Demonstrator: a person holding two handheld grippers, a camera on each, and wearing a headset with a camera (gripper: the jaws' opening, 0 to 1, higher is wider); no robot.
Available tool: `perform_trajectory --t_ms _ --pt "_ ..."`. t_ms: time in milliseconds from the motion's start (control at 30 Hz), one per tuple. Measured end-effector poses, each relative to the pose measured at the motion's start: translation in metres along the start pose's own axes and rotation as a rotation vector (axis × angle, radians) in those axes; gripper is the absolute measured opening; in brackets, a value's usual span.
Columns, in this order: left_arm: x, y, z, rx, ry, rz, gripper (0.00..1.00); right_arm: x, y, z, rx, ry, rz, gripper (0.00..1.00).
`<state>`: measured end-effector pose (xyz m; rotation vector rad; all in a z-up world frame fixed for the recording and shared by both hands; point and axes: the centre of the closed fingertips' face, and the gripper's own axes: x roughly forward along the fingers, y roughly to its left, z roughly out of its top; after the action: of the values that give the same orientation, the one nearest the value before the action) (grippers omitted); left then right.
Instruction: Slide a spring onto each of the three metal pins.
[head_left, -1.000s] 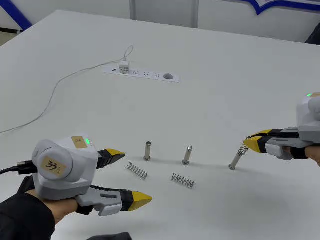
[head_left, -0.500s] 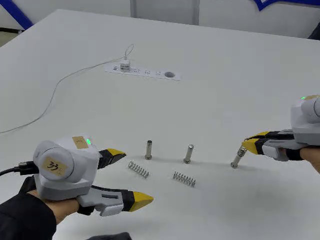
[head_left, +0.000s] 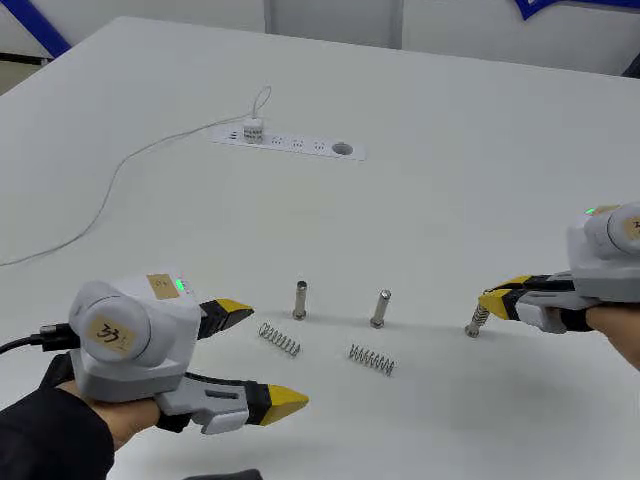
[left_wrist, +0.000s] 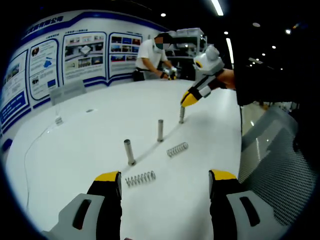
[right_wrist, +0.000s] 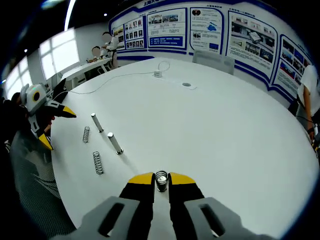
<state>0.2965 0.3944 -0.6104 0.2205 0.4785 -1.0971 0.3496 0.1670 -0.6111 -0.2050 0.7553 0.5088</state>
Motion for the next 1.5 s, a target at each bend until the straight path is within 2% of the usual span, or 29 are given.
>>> perform_trajectory --t_ms 167,467,900,1067,1267,1400,1500 --pt "0.000 0.000 0.000 -0.002 0.001 0.000 0.73 0.006 0.000 -0.010 0.014 0.023 0.003 0.12" --pt "0.000 0.001 0.000 -0.002 0.002 0.001 0.73 0.010 -0.001 -0.015 0.024 0.038 0.004 0.12" --pt "0.000 0.001 0.001 0.003 -0.006 0.005 0.72 0.005 0.001 -0.024 0.017 0.058 -0.010 0.13" --pt "0.000 0.000 0.001 0.006 -0.004 0.001 0.72 0.003 0.009 -0.035 0.023 0.067 -0.004 0.13" --pt "0.001 -0.001 0.000 0.008 0.002 -0.006 0.72 0.004 0.025 -0.041 0.004 0.081 0.030 0.13" --pt "0.001 -0.001 0.000 0.009 0.002 -0.007 0.72 0.009 0.037 -0.036 -0.017 0.082 0.060 0.13" --pt "0.000 0.000 0.001 0.007 -0.001 -0.003 0.72 0.014 0.053 -0.027 -0.052 0.080 0.093 0.13"
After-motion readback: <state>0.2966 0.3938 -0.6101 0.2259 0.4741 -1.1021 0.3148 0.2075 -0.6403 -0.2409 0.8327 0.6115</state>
